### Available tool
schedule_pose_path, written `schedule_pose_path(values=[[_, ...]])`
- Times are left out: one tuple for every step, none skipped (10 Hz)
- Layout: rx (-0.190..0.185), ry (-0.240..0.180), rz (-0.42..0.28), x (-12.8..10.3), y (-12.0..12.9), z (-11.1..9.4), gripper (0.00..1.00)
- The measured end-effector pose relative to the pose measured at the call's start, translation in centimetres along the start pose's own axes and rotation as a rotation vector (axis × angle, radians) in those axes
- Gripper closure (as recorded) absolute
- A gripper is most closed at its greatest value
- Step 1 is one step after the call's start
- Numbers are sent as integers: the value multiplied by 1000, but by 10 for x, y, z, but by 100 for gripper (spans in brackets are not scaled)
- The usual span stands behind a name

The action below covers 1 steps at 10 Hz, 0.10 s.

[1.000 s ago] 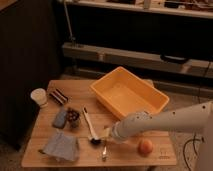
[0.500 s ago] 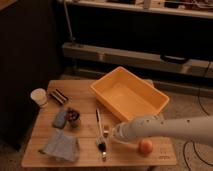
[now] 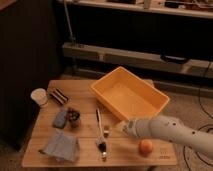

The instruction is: Place fork in table surface

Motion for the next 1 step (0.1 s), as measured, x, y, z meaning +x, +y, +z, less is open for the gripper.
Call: schedule_pose_path(values=[[-17, 9, -2, -1, 1, -3, 100]])
